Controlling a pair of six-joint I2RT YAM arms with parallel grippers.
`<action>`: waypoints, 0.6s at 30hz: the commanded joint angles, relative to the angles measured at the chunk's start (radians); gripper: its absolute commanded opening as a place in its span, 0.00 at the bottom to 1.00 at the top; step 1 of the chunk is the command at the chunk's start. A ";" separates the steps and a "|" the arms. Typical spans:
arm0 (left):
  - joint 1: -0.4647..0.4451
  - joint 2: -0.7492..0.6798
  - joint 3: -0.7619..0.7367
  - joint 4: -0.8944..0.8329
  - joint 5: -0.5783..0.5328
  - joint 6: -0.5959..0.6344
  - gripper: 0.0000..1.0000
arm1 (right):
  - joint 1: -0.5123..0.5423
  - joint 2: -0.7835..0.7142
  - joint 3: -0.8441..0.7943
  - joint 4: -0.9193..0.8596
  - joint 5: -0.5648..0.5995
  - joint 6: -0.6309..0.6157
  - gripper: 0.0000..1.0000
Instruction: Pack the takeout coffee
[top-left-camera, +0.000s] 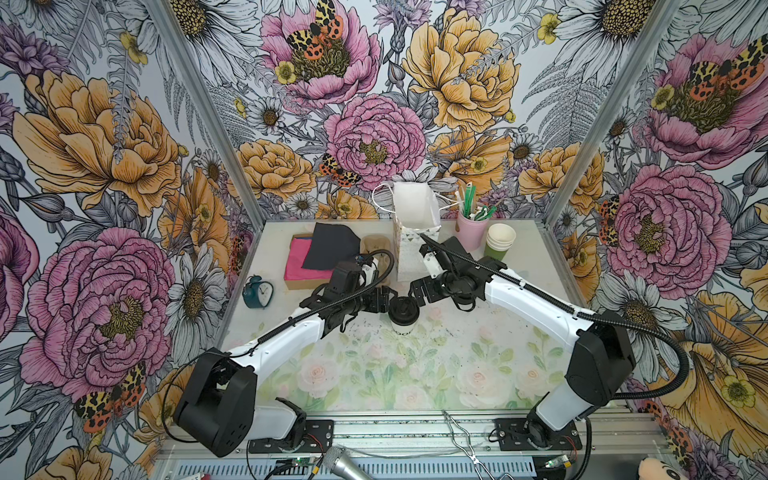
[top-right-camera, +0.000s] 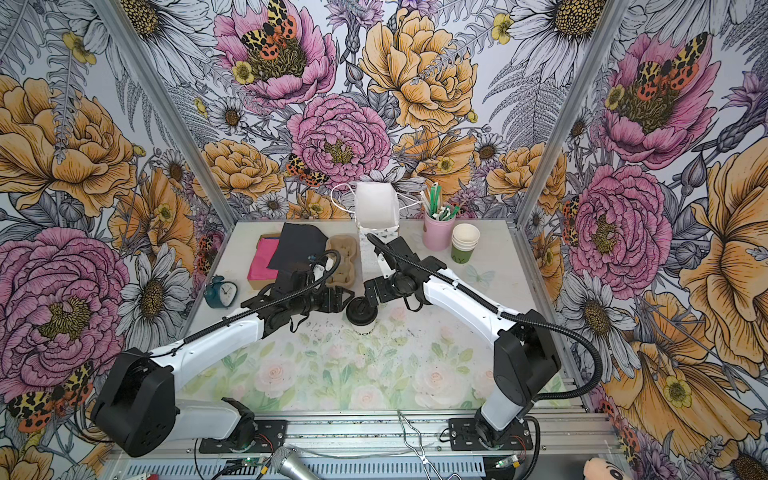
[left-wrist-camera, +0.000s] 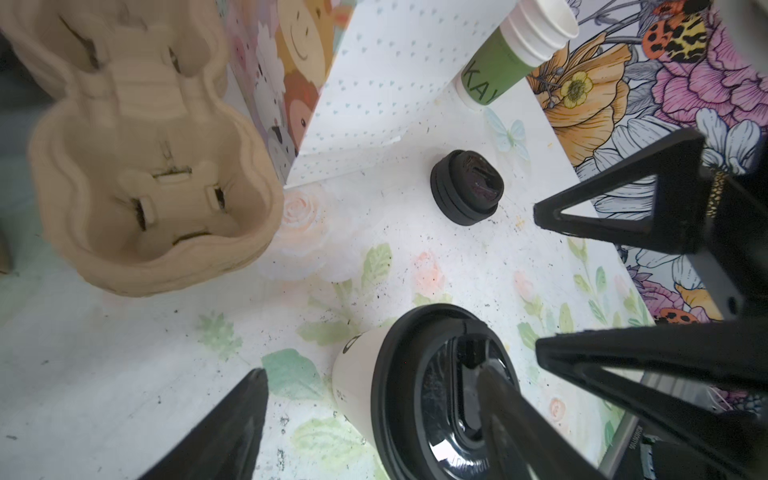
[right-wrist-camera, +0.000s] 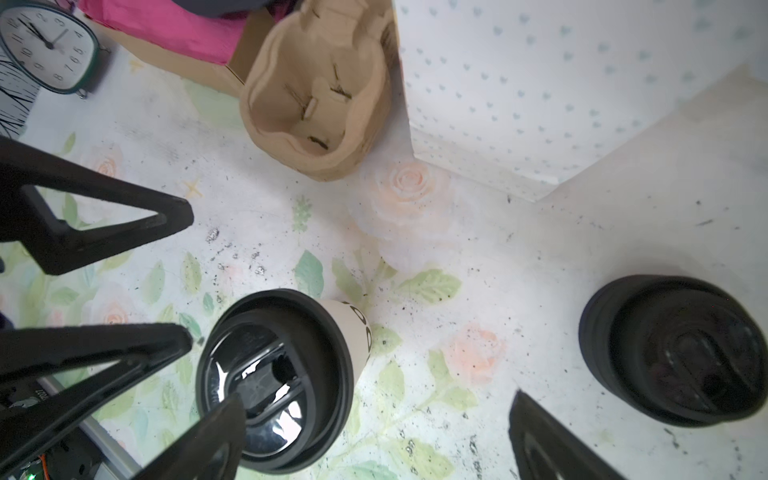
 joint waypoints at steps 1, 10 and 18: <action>0.024 -0.058 -0.013 0.051 -0.079 0.015 0.87 | 0.037 -0.044 0.038 0.006 0.041 -0.060 0.99; 0.129 -0.145 -0.089 0.081 -0.095 -0.006 0.99 | 0.123 0.025 0.056 0.003 0.101 -0.118 0.99; 0.165 -0.173 -0.144 0.090 -0.072 -0.016 0.99 | 0.179 0.103 0.086 -0.017 0.148 -0.136 0.99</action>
